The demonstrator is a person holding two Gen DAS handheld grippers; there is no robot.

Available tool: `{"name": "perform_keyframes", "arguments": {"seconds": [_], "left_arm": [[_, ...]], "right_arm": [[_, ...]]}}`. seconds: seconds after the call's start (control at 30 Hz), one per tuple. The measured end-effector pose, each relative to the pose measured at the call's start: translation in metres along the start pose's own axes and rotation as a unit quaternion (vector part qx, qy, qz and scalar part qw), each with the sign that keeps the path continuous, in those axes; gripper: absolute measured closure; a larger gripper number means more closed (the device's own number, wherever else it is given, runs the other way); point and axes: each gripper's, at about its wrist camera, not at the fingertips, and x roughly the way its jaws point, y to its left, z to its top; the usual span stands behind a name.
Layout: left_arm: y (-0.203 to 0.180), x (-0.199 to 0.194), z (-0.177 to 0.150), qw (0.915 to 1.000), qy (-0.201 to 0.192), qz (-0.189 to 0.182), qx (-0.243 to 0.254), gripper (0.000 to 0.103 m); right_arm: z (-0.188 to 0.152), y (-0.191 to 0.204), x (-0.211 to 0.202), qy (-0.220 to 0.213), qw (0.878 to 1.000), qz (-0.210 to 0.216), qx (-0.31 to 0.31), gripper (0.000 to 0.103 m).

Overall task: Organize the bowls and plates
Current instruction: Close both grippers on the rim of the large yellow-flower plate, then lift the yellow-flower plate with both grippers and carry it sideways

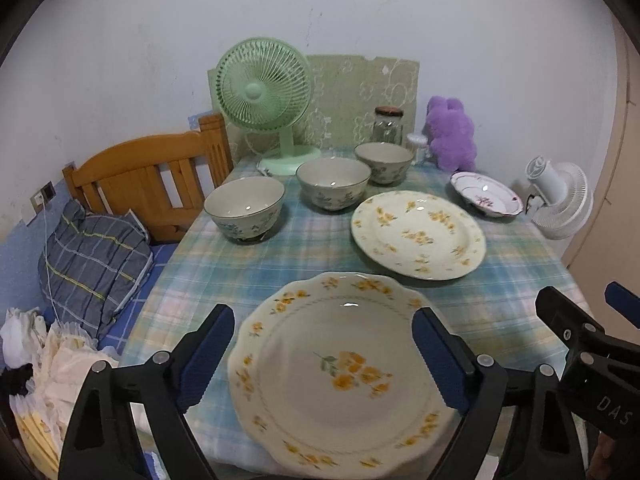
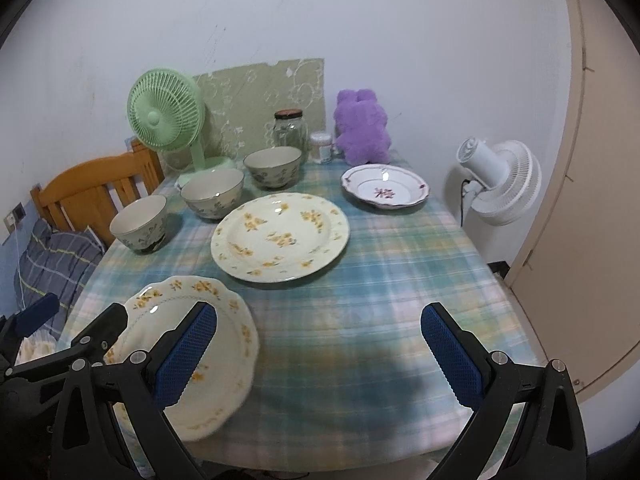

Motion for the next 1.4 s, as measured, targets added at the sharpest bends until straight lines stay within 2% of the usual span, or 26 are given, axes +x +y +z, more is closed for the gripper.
{"name": "perform_keyframes", "arguments": {"seconds": [0.17, 0.43, 0.63, 0.87, 1.17, 1.4], "left_arm": [[0.018, 0.029, 0.005, 0.9993, 0.038, 0.006, 0.008, 0.013], [0.041, 0.074, -0.008, 0.9936, 0.112, 0.003, 0.012, 0.015], [0.043, 0.101, -0.021, 0.9871, 0.160, -0.006, 0.008, 0.023], [0.043, 0.122, -0.031, 0.9784, 0.206, 0.003, -0.008, 0.024], [0.041, 0.129, -0.028, 0.9778, 0.209, -0.005, -0.018, 0.025], [0.042, 0.131, -0.026, 0.9746, 0.223, -0.018, -0.012, 0.026]], "right_arm": [[0.006, 0.024, 0.028, 0.034, 0.999, 0.000, -0.002, 0.003], [-0.005, 0.056, 0.074, 0.105, 0.994, -0.007, 0.004, 0.011], [-0.016, 0.065, 0.101, 0.148, 0.989, -0.009, 0.005, 0.015], [-0.027, 0.071, 0.129, 0.198, 0.980, 0.006, -0.006, 0.023], [-0.032, 0.073, 0.150, 0.235, 0.971, 0.029, -0.007, 0.040], [-0.029, 0.074, 0.153, 0.248, 0.969, 0.022, -0.004, 0.041]]}}
